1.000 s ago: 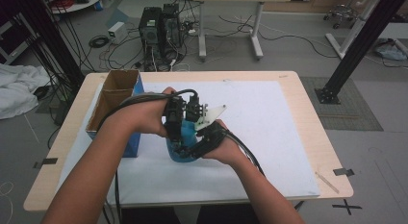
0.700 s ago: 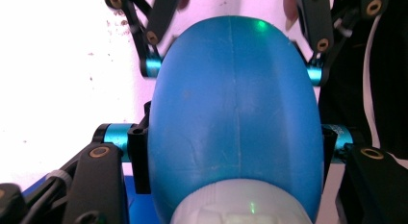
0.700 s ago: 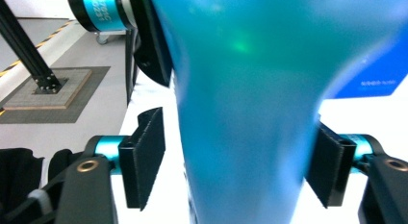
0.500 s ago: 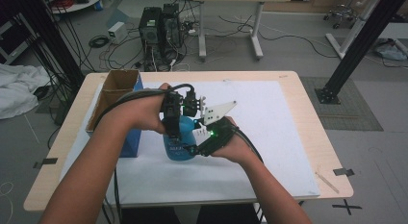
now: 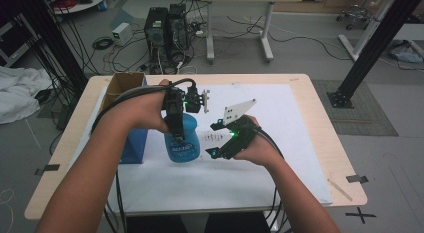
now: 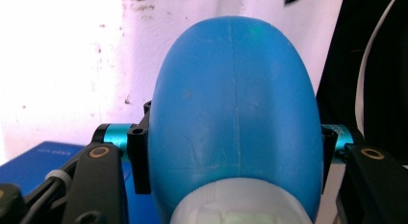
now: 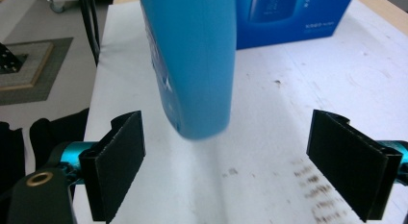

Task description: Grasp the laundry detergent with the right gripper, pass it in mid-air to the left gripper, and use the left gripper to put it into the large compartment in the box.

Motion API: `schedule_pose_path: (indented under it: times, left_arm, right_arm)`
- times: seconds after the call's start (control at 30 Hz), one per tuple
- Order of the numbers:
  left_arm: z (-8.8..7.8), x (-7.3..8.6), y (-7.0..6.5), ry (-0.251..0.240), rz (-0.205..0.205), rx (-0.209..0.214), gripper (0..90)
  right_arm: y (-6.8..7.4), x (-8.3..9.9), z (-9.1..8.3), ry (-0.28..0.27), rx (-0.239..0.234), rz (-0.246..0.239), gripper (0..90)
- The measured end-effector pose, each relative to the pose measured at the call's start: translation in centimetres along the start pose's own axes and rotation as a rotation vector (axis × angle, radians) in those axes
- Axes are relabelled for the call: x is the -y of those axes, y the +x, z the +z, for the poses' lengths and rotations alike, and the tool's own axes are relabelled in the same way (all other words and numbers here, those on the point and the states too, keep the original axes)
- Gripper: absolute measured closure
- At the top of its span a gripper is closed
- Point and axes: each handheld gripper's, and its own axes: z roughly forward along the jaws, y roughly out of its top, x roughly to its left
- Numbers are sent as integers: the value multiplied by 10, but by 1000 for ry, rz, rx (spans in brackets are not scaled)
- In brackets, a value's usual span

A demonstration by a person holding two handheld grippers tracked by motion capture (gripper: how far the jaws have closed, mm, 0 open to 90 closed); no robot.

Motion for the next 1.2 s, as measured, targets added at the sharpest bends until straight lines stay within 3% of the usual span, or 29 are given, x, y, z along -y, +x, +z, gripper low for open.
schedule_pose_path:
  times: [0.23,0.27,0.33,0.37,0.47,0.5,0.53,0.57,0.63,0.67,0.7,0.77,0.87,0.97,1.0,1.03,1.13,1.2]
  left_arm:
    - [-15,6,6,-10,-63,-3,387]
    - [-21,9,8,-19,-88,0,387]
    - [-24,10,10,-23,-97,1,387]
    - [-36,17,14,-43,-164,1,387]
    - [-48,23,18,-51,-233,-5,387]
    - [-48,23,18,-51,-233,-5,386]
    - [-52,25,19,-54,-255,-9,386]
    - [-60,29,21,-53,-286,-21,386]
    - [-60,29,21,-53,-286,-21,386]
    - [-68,33,22,-53,-326,-30,386]
    - [-68,33,22,-53,-326,-30,386]
    - [-84,43,27,-55,-405,-33,385]
    - [-93,49,30,-53,-442,-29,385]
    - [-105,60,34,-55,-505,-26,385]
    - [-111,66,36,-46,-544,-34,385]
    - [-111,66,36,-46,-544,-34,385]
    - [-123,76,39,-39,-608,-54,385]
    - [-125,79,40,-47,-617,-57,385]
  right_arm:
    - [-6,-7,-16,67,18,-2,116]
    - [-9,-11,-24,111,31,-4,115]
    - [-9,-11,-24,111,31,-4,115]
    - [-12,-15,-33,156,46,-2,114]
    - [-16,-17,-40,219,59,6,114]
    - [-17,-18,-42,239,66,5,113]
    - [-17,-18,-42,239,66,5,113]
    - [-19,-19,-47,275,78,9,114]
    - [-21,-20,-49,288,81,0,114]
    - [-21,-20,-49,288,81,0,114]
    - [-21,-20,-49,288,81,0,114]
    - [-25,-20,-56,352,89,13,114]
    - [-27,-19,-56,399,96,21,114]
    - [-28,-18,-56,421,107,18,114]
    - [-29,-17,-56,435,116,14,114]
    - [-29,-17,-55,439,119,15,114]
    - [-31,-15,-50,451,121,11,114]
    - [-31,-14,-48,456,120,12,114]
